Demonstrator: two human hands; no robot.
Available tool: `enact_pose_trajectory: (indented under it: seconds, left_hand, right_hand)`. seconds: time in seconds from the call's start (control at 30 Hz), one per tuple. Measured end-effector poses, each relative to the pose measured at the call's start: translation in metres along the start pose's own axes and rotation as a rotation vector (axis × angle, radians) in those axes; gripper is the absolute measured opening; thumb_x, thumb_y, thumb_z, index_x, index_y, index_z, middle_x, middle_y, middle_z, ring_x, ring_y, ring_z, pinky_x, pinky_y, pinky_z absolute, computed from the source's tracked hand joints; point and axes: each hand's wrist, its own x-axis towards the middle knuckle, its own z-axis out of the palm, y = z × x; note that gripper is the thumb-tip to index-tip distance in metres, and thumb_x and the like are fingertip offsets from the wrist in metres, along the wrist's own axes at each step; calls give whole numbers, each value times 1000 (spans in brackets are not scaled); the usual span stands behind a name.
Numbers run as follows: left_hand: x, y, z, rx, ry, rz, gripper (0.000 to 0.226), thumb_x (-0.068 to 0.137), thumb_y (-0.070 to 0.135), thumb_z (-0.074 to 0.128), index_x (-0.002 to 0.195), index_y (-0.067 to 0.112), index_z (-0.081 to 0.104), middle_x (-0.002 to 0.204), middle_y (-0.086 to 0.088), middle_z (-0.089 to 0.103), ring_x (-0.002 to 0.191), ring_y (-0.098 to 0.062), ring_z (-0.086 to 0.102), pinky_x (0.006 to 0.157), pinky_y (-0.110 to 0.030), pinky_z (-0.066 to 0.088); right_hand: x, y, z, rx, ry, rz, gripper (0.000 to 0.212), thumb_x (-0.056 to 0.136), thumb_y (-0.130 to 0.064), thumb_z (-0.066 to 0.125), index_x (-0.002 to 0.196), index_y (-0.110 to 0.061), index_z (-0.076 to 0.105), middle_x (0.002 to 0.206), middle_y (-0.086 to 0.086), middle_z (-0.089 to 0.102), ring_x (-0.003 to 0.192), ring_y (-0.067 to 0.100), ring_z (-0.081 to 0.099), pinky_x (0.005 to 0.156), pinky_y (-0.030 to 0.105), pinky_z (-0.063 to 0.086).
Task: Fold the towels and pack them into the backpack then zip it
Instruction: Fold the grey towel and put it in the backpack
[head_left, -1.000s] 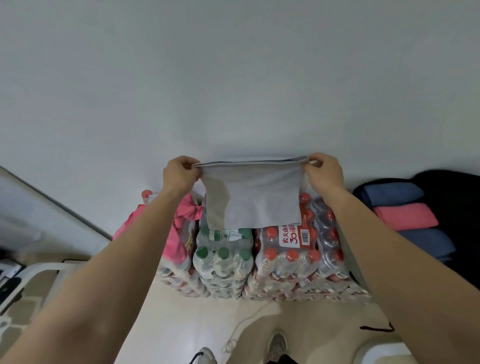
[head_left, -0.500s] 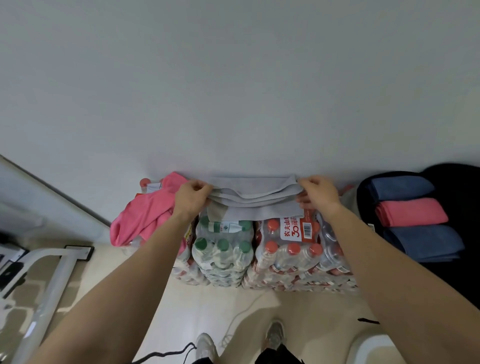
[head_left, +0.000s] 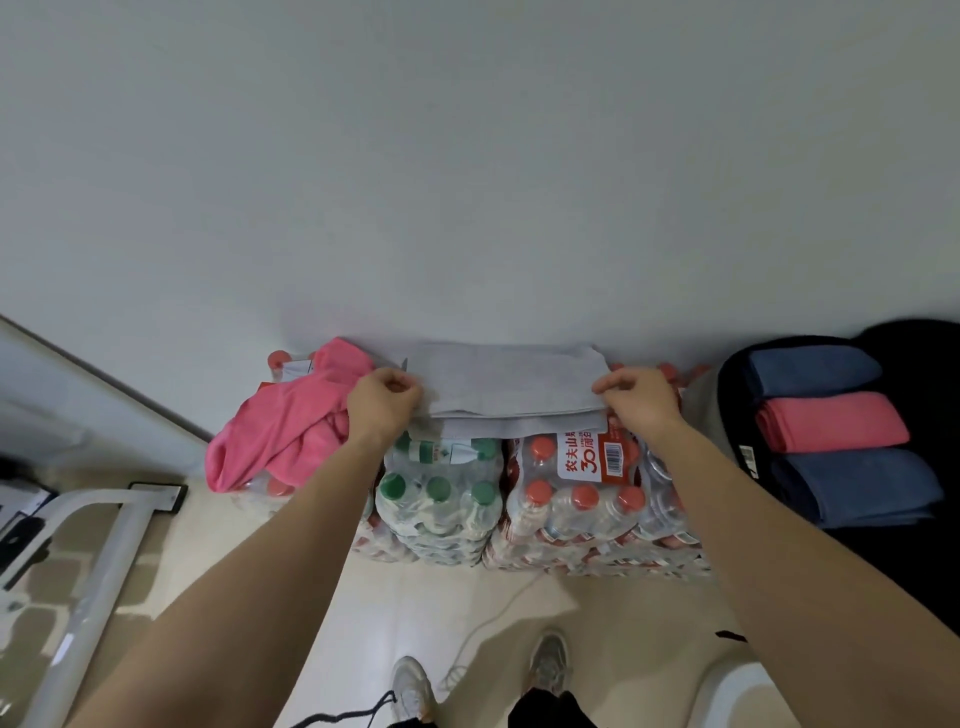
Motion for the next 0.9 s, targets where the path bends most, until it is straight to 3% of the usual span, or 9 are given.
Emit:
enact_pose_trajectory:
  seconds: [0.1, 0.2, 0.3, 0.37, 0.43, 0.57, 0.63, 0.8, 0.9]
  left_hand:
    - [-9, -15, 10, 52, -15, -2, 19, 76, 8, 75, 92, 17, 70, 85, 4, 70, 76, -10, 65, 75, -26, 57]
    - [-14, -17, 14, 53, 4, 42, 23, 76, 3, 74, 93, 18, 68, 87, 3, 69, 73, -5, 62, 63, -9, 47]
    - [-19, -15, 14, 74, 22, 87, 23, 78, 1, 70, 94, 18, 67, 86, 4, 68, 74, -5, 62, 59, -6, 44]
    - [-22, -16, 16, 93, 42, 115, 21, 80, 2, 68, 93, 18, 66, 86, 5, 67, 77, -9, 63, 64, -8, 45]
    - [-23, -17, 19, 145, 77, 148, 19, 82, 4, 67, 95, 17, 65, 92, 1, 65, 81, -15, 62, 73, -19, 49]
    - [-26, -19, 28, 294, 91, 134, 37, 86, 6, 66, 120, 8, 55, 124, -13, 48, 93, -23, 54, 84, -33, 46]
    - [-28, -19, 31, 340, 106, 121, 44, 86, 8, 66, 126, 4, 48, 129, -19, 46, 101, -34, 57, 85, -43, 47]
    - [-29, -16, 36, 379, 118, 55, 42, 88, 13, 63, 121, -2, 44, 116, -26, 58, 103, -44, 58, 83, -45, 45]
    - [-28, -12, 36, 401, 86, -37, 35, 89, 18, 60, 112, -4, 48, 106, -25, 63, 99, -42, 62, 81, -44, 48]
  right_hand:
    - [-3, 14, 6, -79, -14, 15, 26, 92, -2, 59, 86, -24, 71, 100, 0, 67, 82, 21, 69, 77, 38, 61]
    - [-5, 22, 8, -109, -22, 30, 24, 93, -1, 59, 91, -22, 70, 101, 1, 65, 84, 21, 69, 75, 39, 62]
    - [-5, 23, 8, -151, -16, 7, 21, 93, -2, 60, 100, -18, 71, 107, 3, 65, 86, 19, 68, 74, 35, 61]
    - [-5, 23, 9, -198, -19, -19, 21, 93, -3, 60, 106, -16, 71, 111, 3, 65, 87, 17, 67, 67, 27, 59]
    - [-5, 25, 10, -233, -27, -37, 21, 93, -5, 62, 110, -15, 71, 114, 3, 65, 84, 15, 66, 60, 19, 53]
    - [-8, 31, 19, -284, 16, -91, 9, 94, -15, 64, 100, -17, 71, 106, 4, 70, 70, 8, 64, 54, 14, 47]
    - [-8, 32, 23, -319, 73, -96, 5, 94, -18, 65, 99, -18, 66, 105, 5, 68, 72, 11, 65, 52, 13, 44]
    - [-12, 24, 32, -270, 144, 35, 36, 87, -19, 73, 106, -14, 42, 104, 11, 64, 77, 25, 69, 50, 24, 50]
    - [-15, 20, 34, -245, 131, 122, 34, 86, -21, 74, 104, -7, 49, 95, 13, 68, 64, 21, 68, 45, 25, 49]
